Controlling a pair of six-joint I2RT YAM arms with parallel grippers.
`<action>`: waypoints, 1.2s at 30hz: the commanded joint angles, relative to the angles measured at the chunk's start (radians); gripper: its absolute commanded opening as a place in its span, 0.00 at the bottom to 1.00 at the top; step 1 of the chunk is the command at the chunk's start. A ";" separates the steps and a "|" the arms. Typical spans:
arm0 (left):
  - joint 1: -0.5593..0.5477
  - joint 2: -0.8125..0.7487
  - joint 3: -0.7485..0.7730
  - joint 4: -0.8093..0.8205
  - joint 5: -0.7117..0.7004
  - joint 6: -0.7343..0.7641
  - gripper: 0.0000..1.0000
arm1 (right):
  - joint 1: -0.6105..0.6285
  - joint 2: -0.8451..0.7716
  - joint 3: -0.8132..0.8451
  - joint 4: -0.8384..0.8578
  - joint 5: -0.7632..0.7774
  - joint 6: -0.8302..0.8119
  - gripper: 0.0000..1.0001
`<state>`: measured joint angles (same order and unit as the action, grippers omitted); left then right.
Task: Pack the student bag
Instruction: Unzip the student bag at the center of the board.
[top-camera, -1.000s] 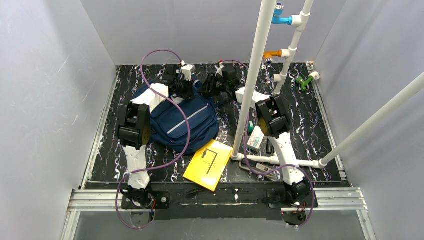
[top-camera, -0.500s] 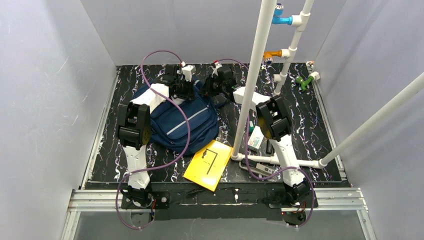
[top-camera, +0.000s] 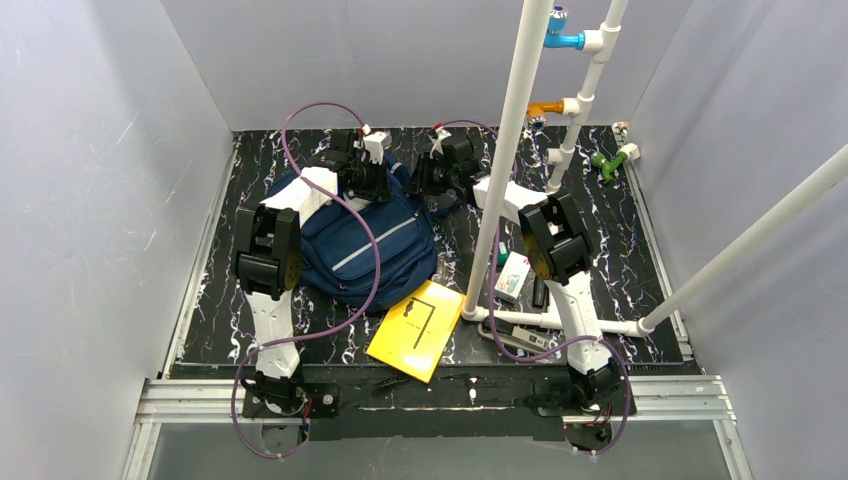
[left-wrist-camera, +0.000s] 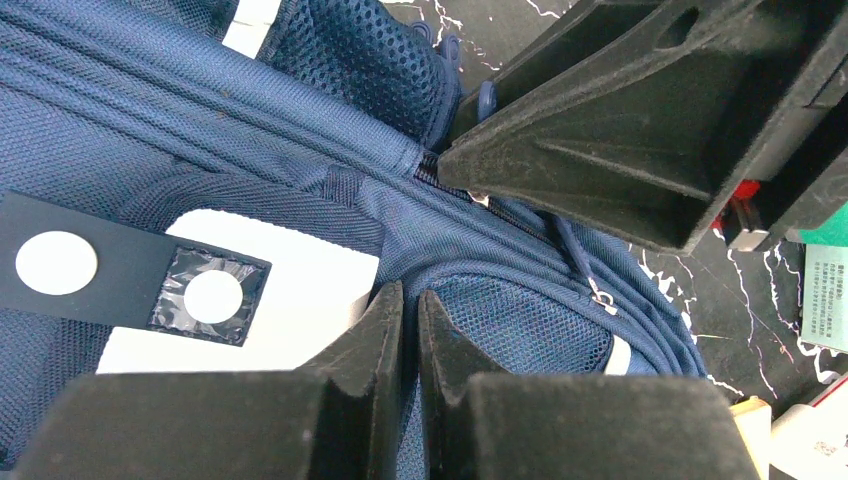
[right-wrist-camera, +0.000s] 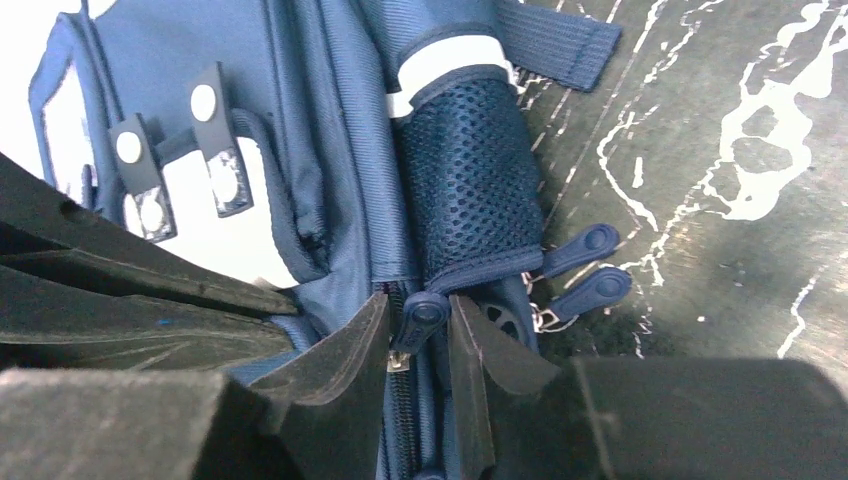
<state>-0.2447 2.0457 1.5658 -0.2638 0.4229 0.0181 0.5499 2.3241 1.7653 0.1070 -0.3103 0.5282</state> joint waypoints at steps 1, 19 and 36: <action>0.023 -0.012 -0.036 -0.119 -0.049 -0.009 0.00 | 0.023 -0.049 0.009 -0.059 0.085 -0.087 0.38; 0.024 -0.021 -0.048 -0.114 -0.047 -0.005 0.00 | 0.061 0.003 0.111 -0.101 0.124 -0.116 0.16; 0.087 -0.014 -0.020 -0.142 -0.230 -0.143 0.00 | -0.027 -0.219 -0.398 0.605 -0.049 0.126 0.01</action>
<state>-0.2344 2.0373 1.5639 -0.2775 0.3809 -0.1024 0.5667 2.1735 1.4765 0.4023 -0.2470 0.5194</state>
